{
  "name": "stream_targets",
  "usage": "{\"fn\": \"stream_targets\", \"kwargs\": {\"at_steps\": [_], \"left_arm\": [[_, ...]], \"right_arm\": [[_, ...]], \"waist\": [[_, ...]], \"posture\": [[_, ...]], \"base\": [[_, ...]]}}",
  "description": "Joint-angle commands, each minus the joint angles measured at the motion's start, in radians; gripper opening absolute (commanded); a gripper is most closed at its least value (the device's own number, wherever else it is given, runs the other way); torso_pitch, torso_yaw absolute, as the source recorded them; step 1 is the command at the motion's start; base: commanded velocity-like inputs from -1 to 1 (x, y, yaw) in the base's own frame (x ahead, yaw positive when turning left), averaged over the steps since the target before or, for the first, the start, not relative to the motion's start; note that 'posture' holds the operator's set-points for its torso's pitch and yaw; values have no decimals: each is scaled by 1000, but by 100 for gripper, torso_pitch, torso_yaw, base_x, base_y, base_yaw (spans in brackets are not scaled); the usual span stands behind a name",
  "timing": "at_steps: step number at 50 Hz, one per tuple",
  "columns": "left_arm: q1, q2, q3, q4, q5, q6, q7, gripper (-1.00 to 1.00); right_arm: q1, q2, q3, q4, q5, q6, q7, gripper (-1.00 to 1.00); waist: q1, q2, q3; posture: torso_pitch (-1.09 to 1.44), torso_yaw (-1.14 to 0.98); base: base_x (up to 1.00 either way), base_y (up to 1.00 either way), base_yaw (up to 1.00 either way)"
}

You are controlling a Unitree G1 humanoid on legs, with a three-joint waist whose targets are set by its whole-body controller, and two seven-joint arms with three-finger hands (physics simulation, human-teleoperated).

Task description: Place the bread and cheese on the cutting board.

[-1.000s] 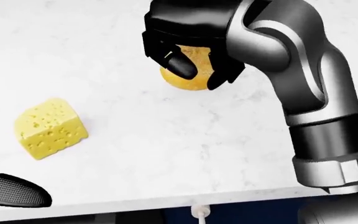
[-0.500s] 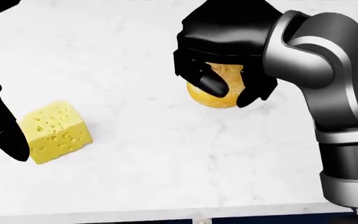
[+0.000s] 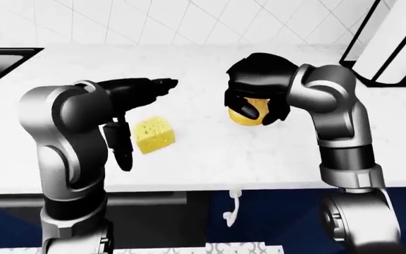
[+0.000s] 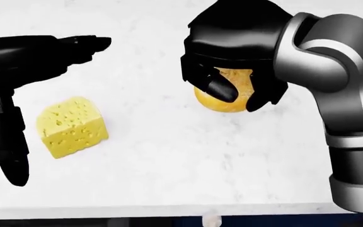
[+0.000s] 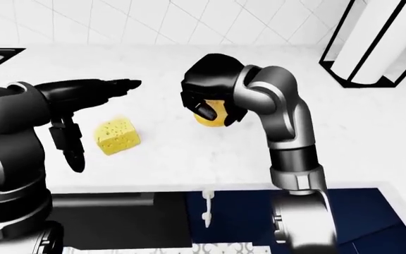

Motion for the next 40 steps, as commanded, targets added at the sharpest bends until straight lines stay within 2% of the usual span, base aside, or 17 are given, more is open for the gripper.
{"fn": "stream_targets", "kwargs": {"at_steps": [1,5,9,17,26,34,40], "left_arm": [[-33,6,17,-15,6,-30,40,100],[-53,-2,16,26,10,-39,63,100],[-61,1,20,65,5,-57,97,65],[-41,-4,19,83,5,-69,136,49],[-25,-7,17,103,4,-83,173,14],[0,-13,17,96,5,-93,181,9],[129,-40,12,65,11,-131,224,5]], "right_arm": [[-29,-7,-18,-29,12,2,-17,-100],[-23,-6,-18,-33,13,0,-15,-100],[-15,-4,-18,-46,17,4,-6,-100],[-2,1,-17,-62,21,6,2,-100],[0,1,-18,-68,27,6,8,-100],[3,0,-19,-78,33,10,18,-100],[-11,-8,-24,-82,46,22,33,-100]], "waist": [[0,4,-31],[0,3,-33],[0,4,-35],[-1,8,-41],[-1,9,-44],[-1,9,-46],[-3,12,-49]], "posture": [[0,0],[0,0],[0,0],[0,0],[0,0],[0,0],[0,0]], "base": [[0,0,0],[0,0,0],[0,0,0],[0,0,0],[0,0,0],[0,0,0],[0,0,0]]}}
